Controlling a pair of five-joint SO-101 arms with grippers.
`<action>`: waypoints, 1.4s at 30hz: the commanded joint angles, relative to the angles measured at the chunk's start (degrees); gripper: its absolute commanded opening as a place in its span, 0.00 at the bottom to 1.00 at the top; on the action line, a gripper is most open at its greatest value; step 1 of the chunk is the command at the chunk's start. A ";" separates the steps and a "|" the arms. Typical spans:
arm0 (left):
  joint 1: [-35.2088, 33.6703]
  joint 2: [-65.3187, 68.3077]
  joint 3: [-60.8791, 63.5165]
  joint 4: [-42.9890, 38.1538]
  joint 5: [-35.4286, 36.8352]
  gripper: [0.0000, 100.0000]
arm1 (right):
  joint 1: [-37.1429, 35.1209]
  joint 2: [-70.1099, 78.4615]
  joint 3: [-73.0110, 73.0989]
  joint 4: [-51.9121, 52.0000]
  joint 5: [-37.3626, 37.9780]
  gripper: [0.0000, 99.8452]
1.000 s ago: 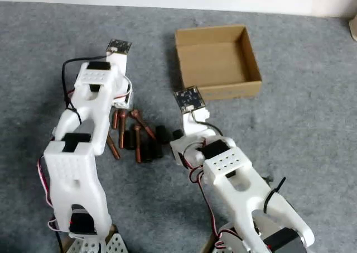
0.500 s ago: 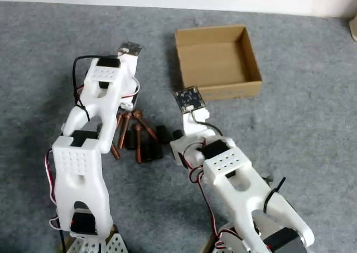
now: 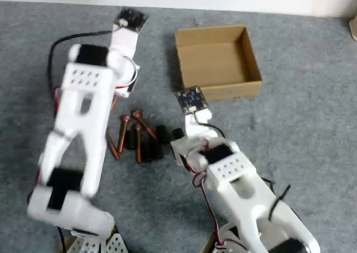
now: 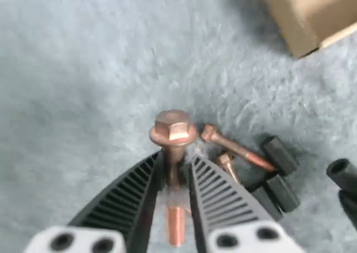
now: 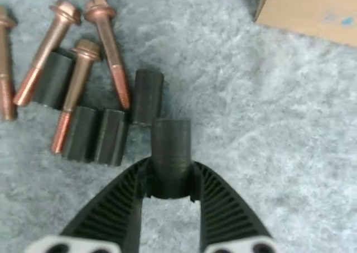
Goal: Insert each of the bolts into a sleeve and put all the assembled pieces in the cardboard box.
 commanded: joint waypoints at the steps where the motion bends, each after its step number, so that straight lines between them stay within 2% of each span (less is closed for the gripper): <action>1: 1.80 -15.43 5.58 0.44 -5.36 0.01 | -0.84 -12.00 3.65 -1.80 2.55 0.00; 5: 1.80 -24.92 13.67 0.97 -9.85 0.01 | -0.92 -28.79 11.03 -1.80 2.73 0.00; 8: 1.45 -33.89 19.21 0.26 -9.85 0.01 | -2.15 -41.63 16.57 -1.80 2.81 0.00; 10: 1.80 -40.48 22.02 -3.16 -9.14 0.01 | -2.77 -49.71 20.09 -1.80 2.81 0.00; 11: 2.24 -43.82 23.87 -5.63 -6.59 0.01 | -3.03 -53.49 21.76 -1.80 2.81 0.00; 16: 7.52 -58.95 39.34 -23.21 9.76 0.01 | -4.70 -70.73 29.41 -1.45 2.81 0.00; 19: 12.00 -65.63 52.00 -37.80 15.30 0.01 | -6.02 -70.46 31.96 -1.71 2.81 0.00; 24: 15.43 -73.98 70.73 -67.16 17.85 0.01 | -7.96 -69.23 32.31 -2.95 2.81 0.00; 27: 18.15 -78.55 79.43 -76.13 17.85 0.01 | -7.78 -69.23 32.31 -3.30 2.81 0.00; 36: 25.89 -96.22 90.42 -77.80 19.08 0.01 | -7.60 -69.23 32.13 -3.30 2.81 0.00; 42: 26.51 -101.05 91.65 -70.68 32.18 0.01 | -3.38 -69.23 32.13 -3.30 2.81 0.00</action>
